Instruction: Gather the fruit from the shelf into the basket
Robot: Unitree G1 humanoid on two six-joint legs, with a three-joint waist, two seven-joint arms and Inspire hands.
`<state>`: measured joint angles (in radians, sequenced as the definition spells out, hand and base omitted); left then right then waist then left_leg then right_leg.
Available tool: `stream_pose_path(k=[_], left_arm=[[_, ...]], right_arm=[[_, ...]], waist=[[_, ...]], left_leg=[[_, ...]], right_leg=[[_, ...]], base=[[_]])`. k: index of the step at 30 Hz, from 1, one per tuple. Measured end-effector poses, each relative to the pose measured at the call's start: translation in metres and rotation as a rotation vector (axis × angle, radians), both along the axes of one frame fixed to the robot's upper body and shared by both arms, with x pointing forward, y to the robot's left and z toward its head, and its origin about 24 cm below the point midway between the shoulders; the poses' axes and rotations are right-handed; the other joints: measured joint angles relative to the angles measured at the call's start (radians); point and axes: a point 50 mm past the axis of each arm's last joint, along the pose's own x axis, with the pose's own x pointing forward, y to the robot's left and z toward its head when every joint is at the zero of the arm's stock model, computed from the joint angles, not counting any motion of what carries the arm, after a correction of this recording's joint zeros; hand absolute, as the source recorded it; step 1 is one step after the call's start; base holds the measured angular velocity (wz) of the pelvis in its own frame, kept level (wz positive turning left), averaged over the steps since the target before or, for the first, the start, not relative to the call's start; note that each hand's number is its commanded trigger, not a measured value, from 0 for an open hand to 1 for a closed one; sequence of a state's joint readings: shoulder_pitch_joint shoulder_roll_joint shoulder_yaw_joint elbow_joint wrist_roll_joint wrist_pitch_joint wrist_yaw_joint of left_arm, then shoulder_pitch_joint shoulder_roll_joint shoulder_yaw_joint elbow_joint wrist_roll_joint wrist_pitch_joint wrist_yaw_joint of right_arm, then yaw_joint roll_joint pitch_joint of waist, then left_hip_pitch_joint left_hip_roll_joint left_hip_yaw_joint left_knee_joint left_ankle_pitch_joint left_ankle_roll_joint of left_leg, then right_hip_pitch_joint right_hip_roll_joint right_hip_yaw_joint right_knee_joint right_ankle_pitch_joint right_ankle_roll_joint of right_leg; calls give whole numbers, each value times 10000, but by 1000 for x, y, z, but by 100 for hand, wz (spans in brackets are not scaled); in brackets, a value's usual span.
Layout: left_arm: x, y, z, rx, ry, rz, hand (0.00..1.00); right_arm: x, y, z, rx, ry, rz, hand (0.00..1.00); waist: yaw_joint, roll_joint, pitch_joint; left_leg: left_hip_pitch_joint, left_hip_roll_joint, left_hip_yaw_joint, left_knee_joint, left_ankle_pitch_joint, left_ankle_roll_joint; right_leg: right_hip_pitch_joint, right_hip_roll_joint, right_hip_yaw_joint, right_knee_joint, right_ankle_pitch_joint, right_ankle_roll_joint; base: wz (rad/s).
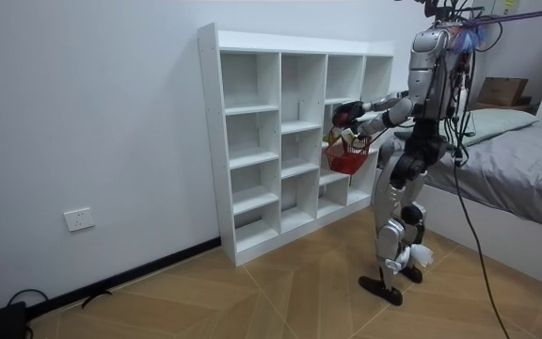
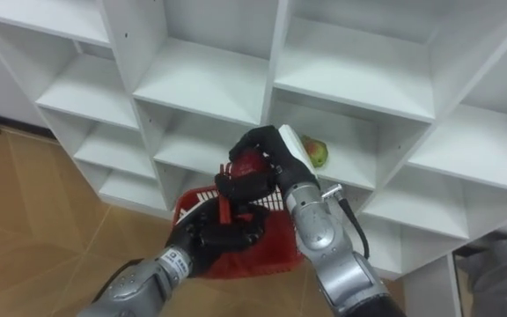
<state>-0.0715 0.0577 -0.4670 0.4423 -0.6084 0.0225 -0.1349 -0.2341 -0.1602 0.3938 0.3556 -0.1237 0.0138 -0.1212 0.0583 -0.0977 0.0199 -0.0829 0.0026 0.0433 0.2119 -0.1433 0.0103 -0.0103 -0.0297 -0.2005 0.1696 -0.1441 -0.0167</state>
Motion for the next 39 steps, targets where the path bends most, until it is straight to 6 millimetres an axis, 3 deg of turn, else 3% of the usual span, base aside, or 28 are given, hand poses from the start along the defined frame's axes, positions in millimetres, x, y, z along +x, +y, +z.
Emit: stream_pose_path(k=[8, 17, 26, 39], left_arm=[[0, -2, 1, -234, 142, 91, 100], [-1, -2, 0, -203, 252, 33, 100], [1, -2, 4, 150, -6, -224, 100], [1, 1, 6, 255, -86, -389, 100]], right_arm=[[0, -1, -3, 17, -53, -244, 100], [-1, -2, -6, 114, 109, -325, 100], [-2, -13, -17, 1611, 784, -1068, 100], [-2, -18, -23, 2200, 876, -1286, 100]], waist=[[3, -253, -5], [-5, -253, -6], [-10, -243, -8], [-76, -105, -16]], left_leg=[[-105, 2, -12, 105, -2, 0], [-166, 1, -20, 105, -5, 2], [-292, -1, -14, 121, -13, 14], [-278, -1, -21, 96, -13, 14]], right_leg=[[-53, 10, 16, 17, -4, 4], [-97, 4, -22, 10, -3, 4], [-193, -12, -48, -3, -3, 5], [-191, -18, -51, -3, -4, 5]], base=[[1], [0], [0], [0]])
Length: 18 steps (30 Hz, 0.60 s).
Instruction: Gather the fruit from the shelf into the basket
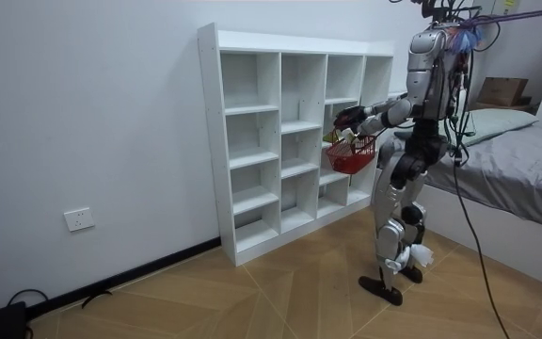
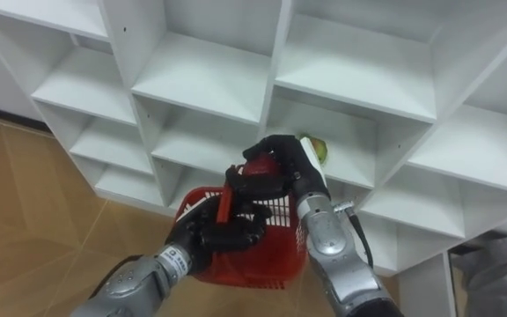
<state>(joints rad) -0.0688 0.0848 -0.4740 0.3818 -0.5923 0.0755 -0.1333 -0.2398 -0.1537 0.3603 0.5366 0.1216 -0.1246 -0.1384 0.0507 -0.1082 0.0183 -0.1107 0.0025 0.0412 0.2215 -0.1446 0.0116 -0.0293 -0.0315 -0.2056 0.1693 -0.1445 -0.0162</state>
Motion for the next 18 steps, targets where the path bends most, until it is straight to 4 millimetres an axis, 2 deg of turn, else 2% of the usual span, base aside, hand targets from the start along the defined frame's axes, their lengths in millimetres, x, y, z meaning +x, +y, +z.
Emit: stream_pose_path(k=[18], left_arm=[[-1, 5, -1, 84, -33, -217, 100]], right_arm=[[1, -2, -4, 141, 113, -47, 100]], waist=[[-209, -32, -15]], left_leg=[[26, 6, 5, 32, 2, 0]], right_leg=[[32, -19, -1, 6, -1, 1]], base=[[0]])
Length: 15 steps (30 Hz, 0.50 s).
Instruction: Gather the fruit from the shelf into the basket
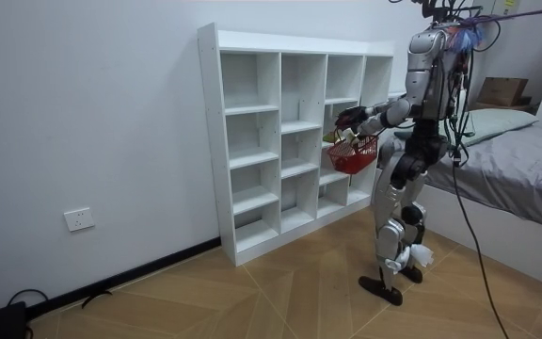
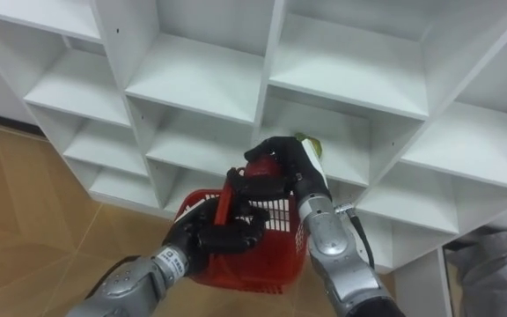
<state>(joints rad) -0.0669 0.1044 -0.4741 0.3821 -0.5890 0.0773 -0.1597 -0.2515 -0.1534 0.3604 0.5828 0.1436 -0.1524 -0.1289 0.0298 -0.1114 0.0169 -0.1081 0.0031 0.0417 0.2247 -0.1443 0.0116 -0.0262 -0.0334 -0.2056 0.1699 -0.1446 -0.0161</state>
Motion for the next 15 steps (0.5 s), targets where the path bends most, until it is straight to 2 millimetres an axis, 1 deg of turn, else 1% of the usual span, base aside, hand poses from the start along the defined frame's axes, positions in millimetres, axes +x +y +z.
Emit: stream_pose_path(k=[4, 9, 13, 15], left_arm=[[-2, 2, -2, 154, 0, -68, 100], [-10, 6, -8, 223, 283, -19, 100], [-14, 8, -11, 267, 417, 6, 100], [-17, 12, -14, 298, 553, 139, 100]], right_arm=[[-1, 0, -1, 11, 132, 34, 100], [-2, 0, -6, -65, 681, 309, 100], [-3, 0, -9, -125, 864, 307, 100], [-4, -4, -13, -583, 1090, 303, 100]], waist=[[28, -16, 6], [35, -90, 2], [35, -97, 3], [37, -98, 3]], left_leg=[[67, -6, 12, -23, 0, 0], [147, -5, 46, -50, -1, 1], [151, -5, 47, -48, -2, 1], [151, -4, 47, -53, -2, 1]], right_leg=[[33, -3, 18, 0, -3, 3], [71, 14, 68, 9, -11, 8], [73, 19, 70, 20, -11, 8], [68, 22, 77, 22, -11, 8]], base=[[-1], [-2], [0], [0]])
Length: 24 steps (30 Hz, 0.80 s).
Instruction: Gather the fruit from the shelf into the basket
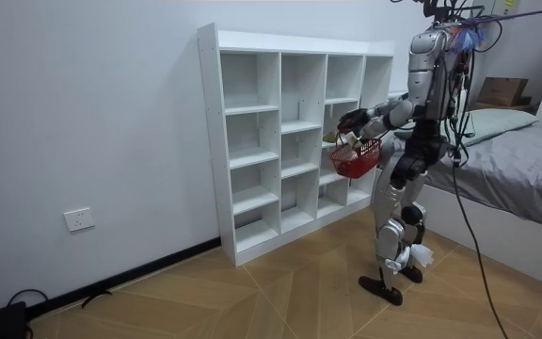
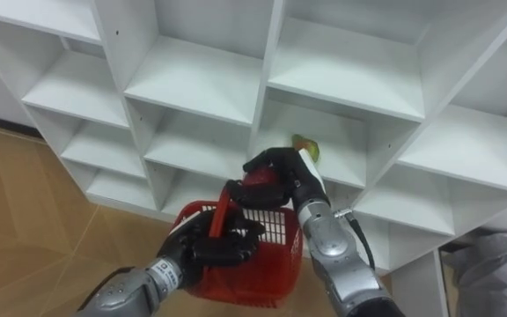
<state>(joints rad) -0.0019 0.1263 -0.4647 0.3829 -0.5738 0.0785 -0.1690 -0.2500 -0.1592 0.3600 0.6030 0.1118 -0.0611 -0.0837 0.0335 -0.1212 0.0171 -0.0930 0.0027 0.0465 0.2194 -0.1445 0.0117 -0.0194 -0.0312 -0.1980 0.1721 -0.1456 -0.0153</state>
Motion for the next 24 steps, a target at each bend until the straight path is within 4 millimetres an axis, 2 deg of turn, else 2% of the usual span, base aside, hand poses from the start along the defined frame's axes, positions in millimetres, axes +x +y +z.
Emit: stream_pose_path(k=[3, 9, 24], left_arm=[[-1, 10, -4, 145, 105, 384, 100], [-9, 31, -18, 908, 606, 801, 100], [-9, 38, -19, 1110, 576, 1062, 100]], right_arm=[[-2, -7, -6, -866, 330, -9, 100], [0, -22, -4, -1242, 276, -598, 100], [1, -26, -3, -1348, 266, -761, 100]], waist=[[18, 1, 1], [41, 0, 0], [208, 44, -24]], left_leg=[[-16, 2, 20, -5, -1, 1], [-17, -1, 41, -29, -2, 3], [-20, 0, 42, -72, -2, 2]], right_leg=[[-42, 6, 31, 17, 0, 0], [-60, 3, 44, 20, 0, 0], [-66, 8, 40, 6, 0, 0]], base=[[-2], [0], [0]])
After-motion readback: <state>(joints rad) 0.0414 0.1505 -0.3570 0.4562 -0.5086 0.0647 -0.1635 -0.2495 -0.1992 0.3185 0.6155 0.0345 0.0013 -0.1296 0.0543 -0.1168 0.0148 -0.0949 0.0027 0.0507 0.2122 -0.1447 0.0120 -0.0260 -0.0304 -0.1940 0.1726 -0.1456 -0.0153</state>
